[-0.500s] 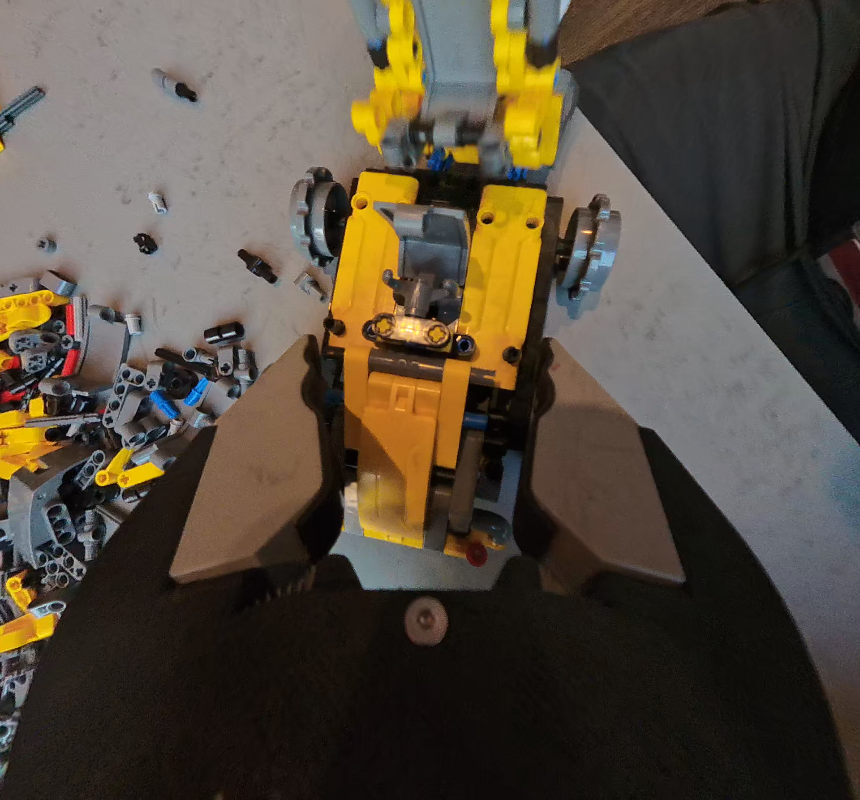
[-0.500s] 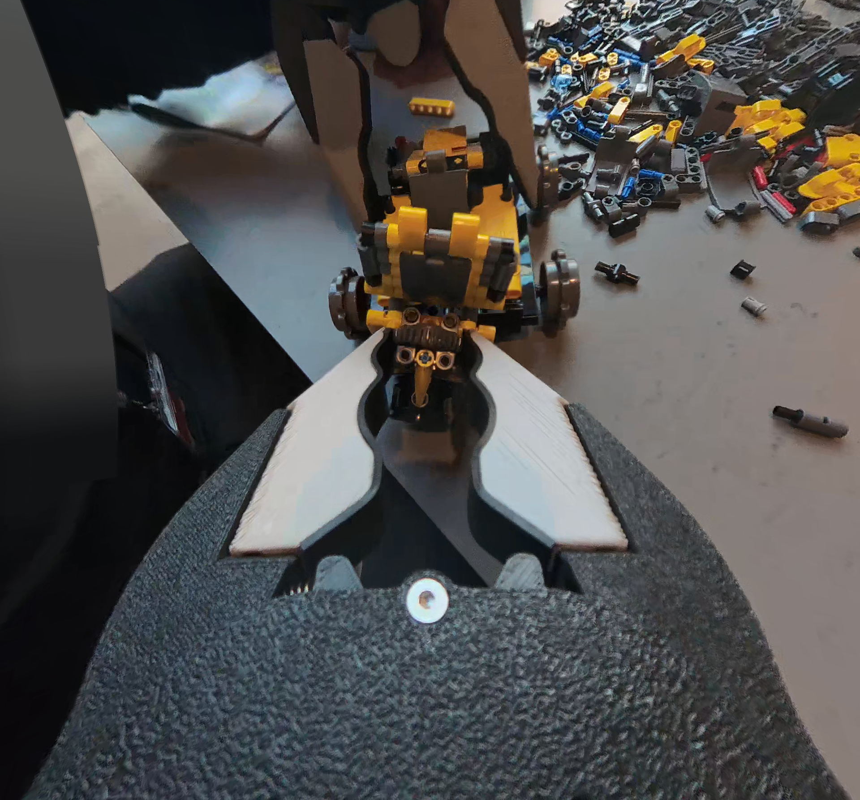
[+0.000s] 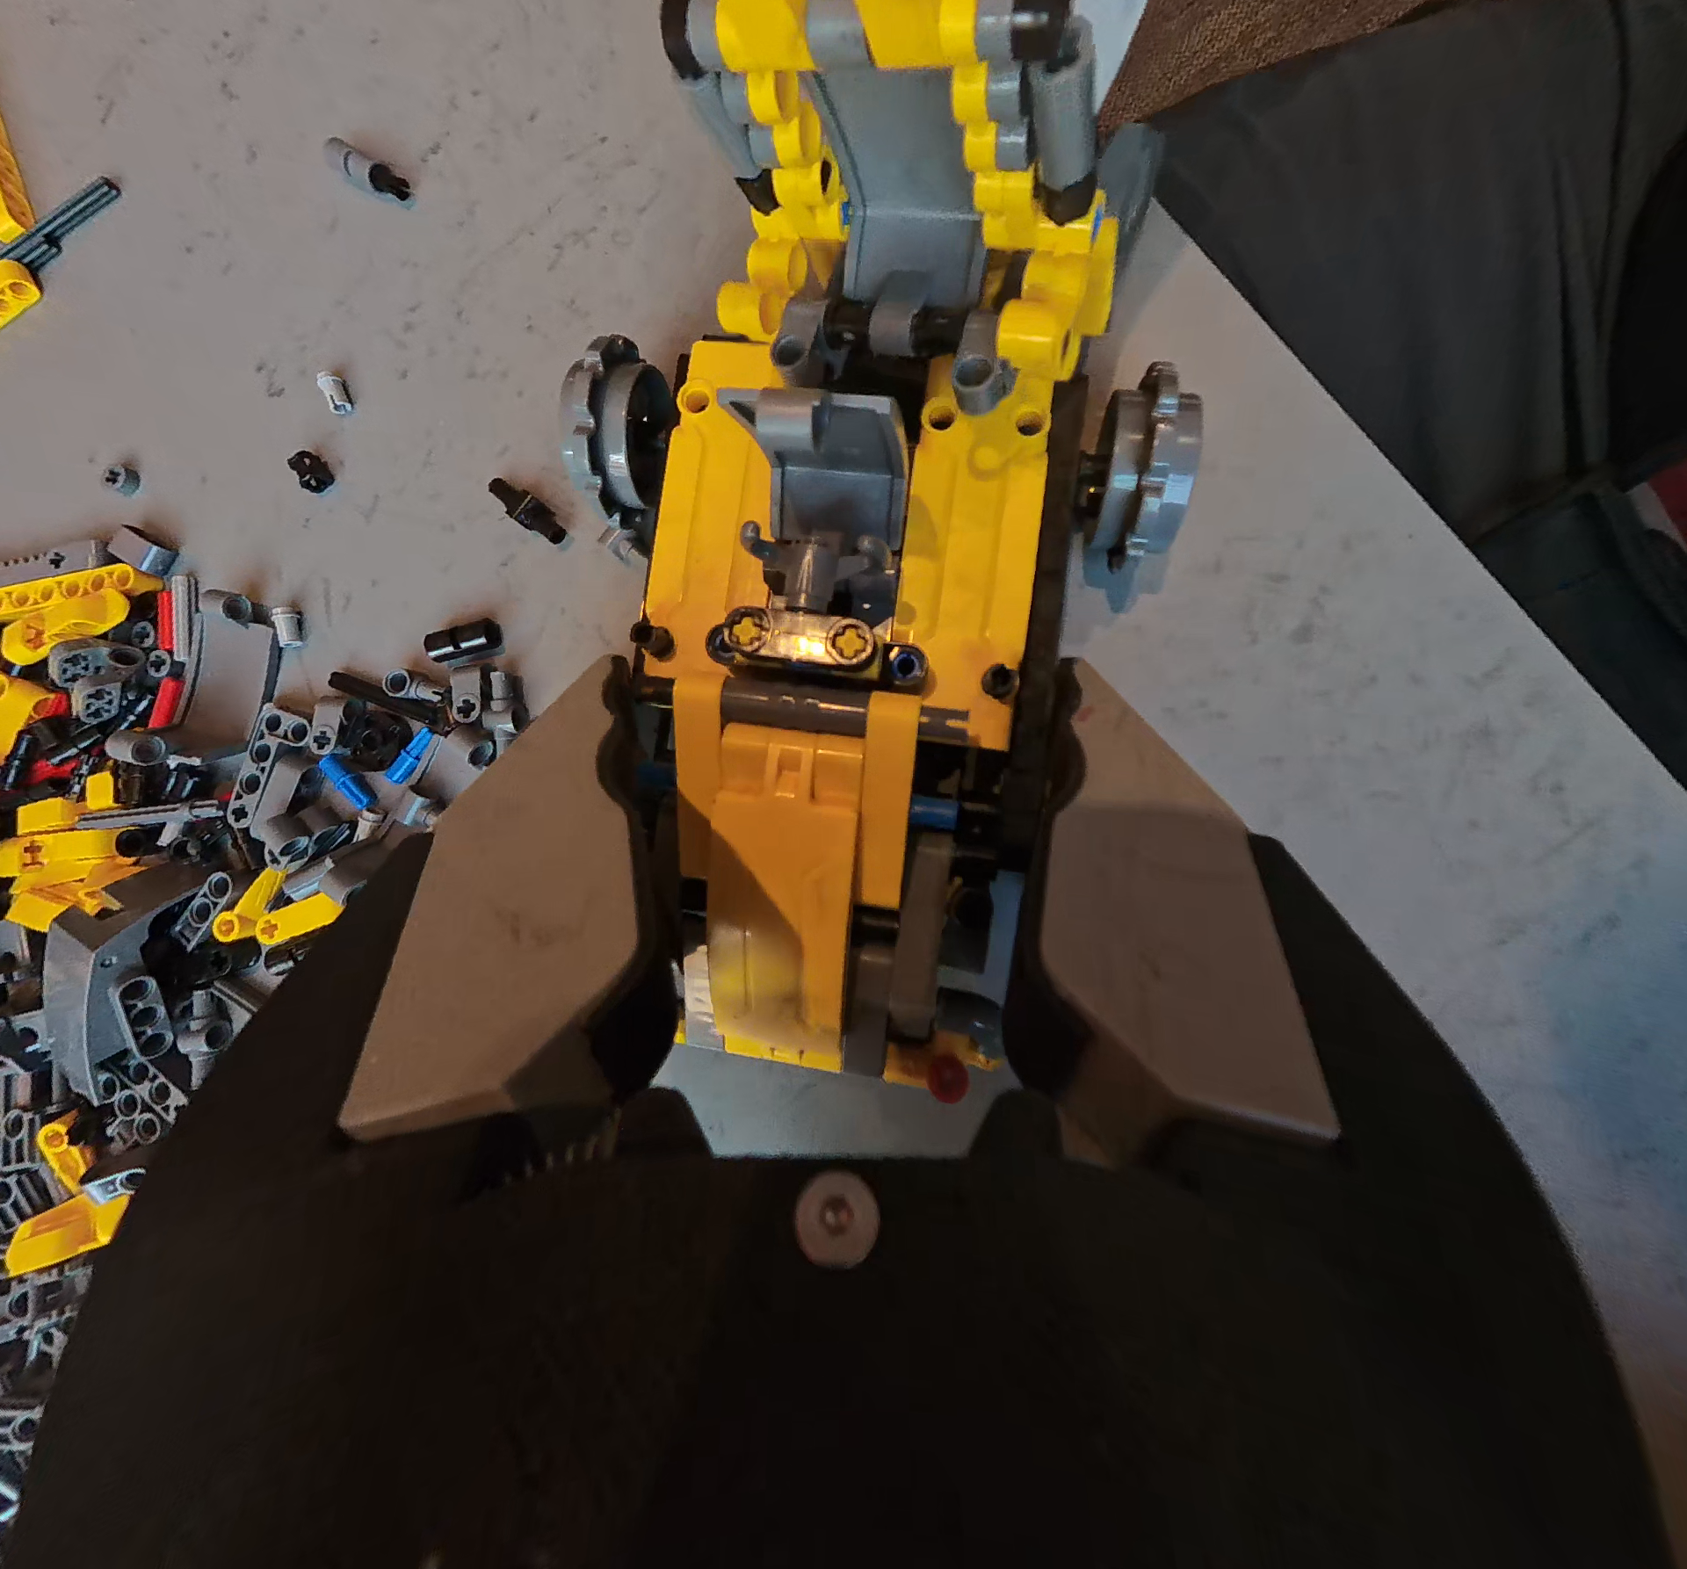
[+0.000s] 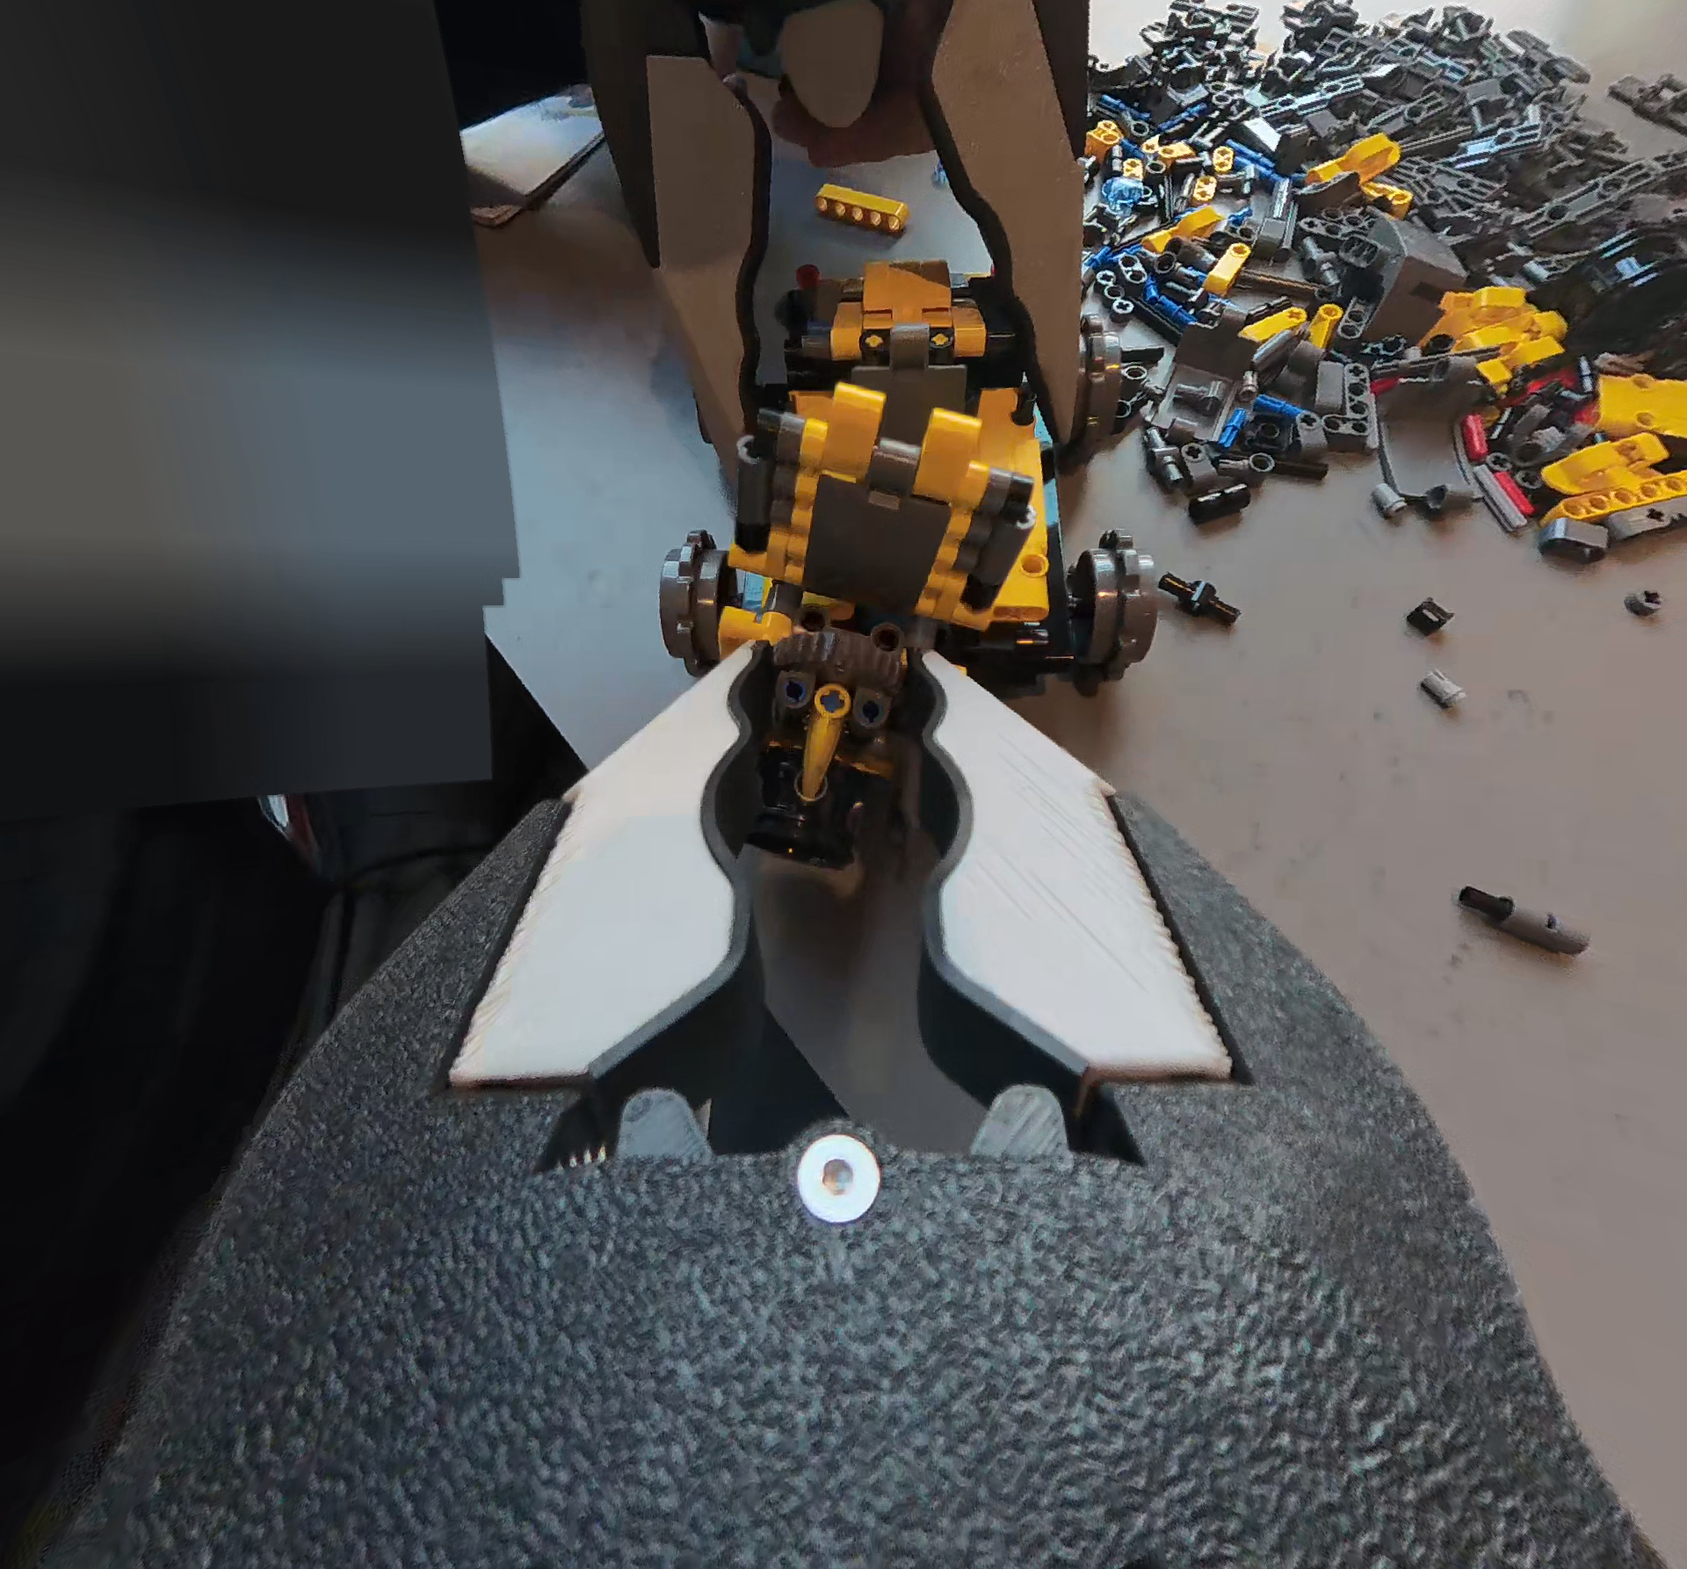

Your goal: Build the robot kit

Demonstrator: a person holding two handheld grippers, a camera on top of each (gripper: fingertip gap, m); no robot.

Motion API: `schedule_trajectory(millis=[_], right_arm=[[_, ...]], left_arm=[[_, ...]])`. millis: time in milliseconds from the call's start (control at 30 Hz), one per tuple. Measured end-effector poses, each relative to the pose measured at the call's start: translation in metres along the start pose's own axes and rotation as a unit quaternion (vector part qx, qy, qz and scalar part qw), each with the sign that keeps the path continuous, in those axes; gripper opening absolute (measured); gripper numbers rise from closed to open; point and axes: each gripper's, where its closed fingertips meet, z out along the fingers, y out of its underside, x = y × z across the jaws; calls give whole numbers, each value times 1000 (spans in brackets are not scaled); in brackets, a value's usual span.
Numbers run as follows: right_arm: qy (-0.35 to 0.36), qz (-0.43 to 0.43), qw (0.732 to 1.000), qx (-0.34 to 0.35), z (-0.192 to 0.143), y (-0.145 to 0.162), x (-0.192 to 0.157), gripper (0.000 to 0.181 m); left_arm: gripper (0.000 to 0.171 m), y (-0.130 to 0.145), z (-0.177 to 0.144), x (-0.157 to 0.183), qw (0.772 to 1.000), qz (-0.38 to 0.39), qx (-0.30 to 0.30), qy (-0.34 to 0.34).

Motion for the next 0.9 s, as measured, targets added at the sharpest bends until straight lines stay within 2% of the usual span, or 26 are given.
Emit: schedule_trajectory(millis=[133,400,600,733,900], right_arm=[[34,-36,999,-5,-2,-3,7,27],[-8,-44,999,-6,3,-7,7,28],[1,-29,999,16,5,-1,10,30],[3,6,1000,9,7,-1,12,39],[49,124,991,-5,8,3,19,60]], left_arm=[[88,0,0,0,1000,2,4,1],[88,-1,0,0,1000,2,6,2],[88,-1,0,0,1000,1,7,2],[88,-1,0,1,1000,0,9,2],[88,-1,0,1,1000,-2,8,2]])
